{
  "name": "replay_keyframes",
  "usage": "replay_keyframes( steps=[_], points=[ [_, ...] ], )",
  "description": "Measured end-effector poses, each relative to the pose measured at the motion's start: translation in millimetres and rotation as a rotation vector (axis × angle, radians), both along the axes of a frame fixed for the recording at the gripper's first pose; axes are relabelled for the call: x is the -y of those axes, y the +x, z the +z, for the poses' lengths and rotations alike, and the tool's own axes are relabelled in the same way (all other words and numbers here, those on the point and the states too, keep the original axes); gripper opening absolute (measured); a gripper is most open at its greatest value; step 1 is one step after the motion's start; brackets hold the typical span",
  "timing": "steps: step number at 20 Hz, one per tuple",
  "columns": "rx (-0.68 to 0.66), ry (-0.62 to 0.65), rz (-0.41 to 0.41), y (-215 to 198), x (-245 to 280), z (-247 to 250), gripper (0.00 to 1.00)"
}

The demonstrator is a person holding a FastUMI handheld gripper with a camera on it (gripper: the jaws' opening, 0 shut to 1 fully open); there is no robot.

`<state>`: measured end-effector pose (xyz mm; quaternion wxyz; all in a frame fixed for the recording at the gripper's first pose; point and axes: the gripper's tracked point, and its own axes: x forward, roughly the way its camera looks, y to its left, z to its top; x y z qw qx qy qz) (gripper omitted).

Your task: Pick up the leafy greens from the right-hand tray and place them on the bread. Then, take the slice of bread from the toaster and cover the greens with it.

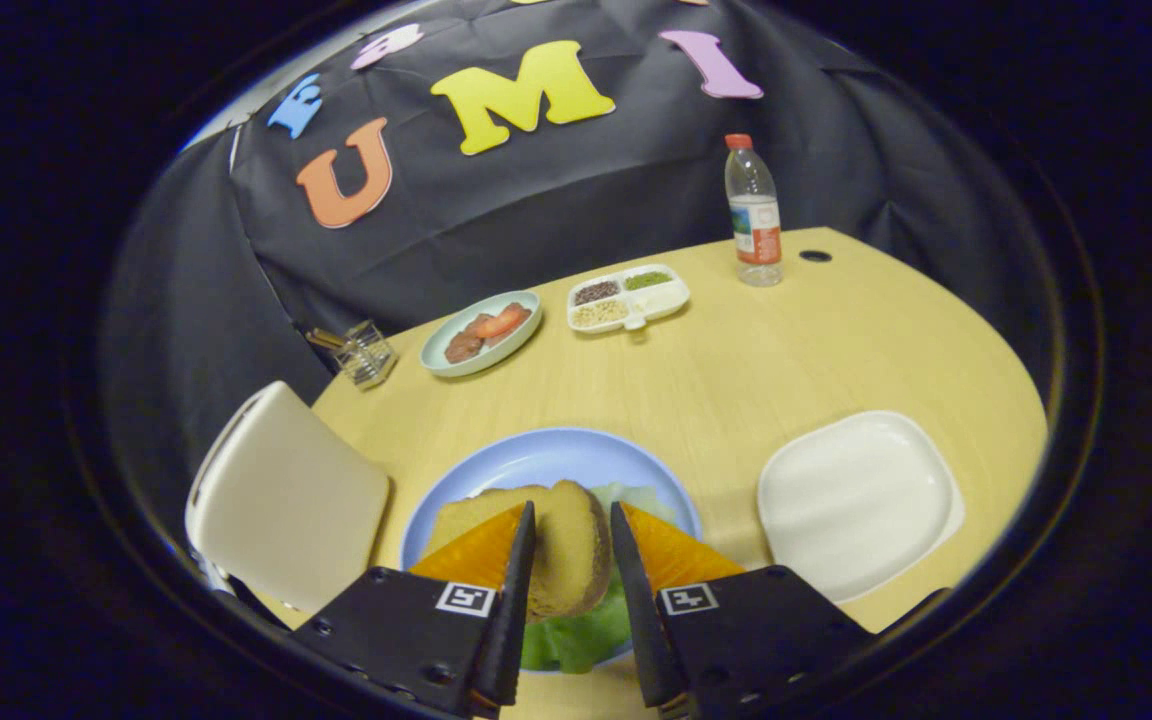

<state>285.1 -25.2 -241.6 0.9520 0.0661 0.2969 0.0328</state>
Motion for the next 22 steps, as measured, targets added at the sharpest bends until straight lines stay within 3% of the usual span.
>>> replay_keyframes(
  steps=[2,5,7,16,22],
  points=[
    [0.046,-0.05,0.024,-5.6,-1.8,6.3,0.58],
    [0.122,-0.104,0.015,-19.9,0.4,28.0,0.87],
    [0.163,-0.1,0.009,-34.5,-4.3,45.6,0.94],
    [0.421,-0.168,-0.15,-138.9,-5.4,152.4,0.96],
    [0.633,-0.233,-0.141,-214.6,-11.9,244.5,0.96]
  ],
)
